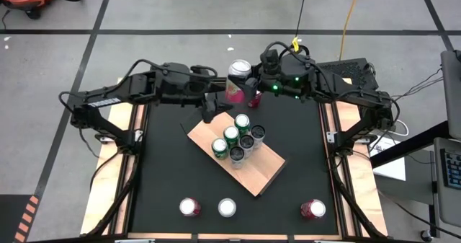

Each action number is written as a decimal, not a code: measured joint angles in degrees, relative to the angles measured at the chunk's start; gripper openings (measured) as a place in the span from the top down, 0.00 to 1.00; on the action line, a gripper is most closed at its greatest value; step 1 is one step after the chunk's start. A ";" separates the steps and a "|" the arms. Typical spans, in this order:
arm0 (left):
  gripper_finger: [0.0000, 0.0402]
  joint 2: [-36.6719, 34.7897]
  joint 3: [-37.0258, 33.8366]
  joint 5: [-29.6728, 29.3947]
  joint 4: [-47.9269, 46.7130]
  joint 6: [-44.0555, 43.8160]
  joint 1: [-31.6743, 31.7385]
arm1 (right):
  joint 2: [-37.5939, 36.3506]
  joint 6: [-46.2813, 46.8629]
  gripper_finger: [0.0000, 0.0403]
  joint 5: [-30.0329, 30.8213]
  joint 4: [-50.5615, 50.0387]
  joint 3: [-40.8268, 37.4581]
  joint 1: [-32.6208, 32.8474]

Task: Place canned beverage on shelf
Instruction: Put the top right white and pink soda can on the shelf

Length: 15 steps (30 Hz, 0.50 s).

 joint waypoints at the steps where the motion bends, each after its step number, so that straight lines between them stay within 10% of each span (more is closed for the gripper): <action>1: 0.00 0.36 0.01 -0.77 0.46 -0.02 -0.05 | 0.09 0.26 0.32 0.09 -0.08 0.00 0.00; 15: 0.00 5.82 0.01 -15.91 6.47 4.08 -3.28 | 0.38 1.68 0.32 0.07 1.62 -0.01 -0.04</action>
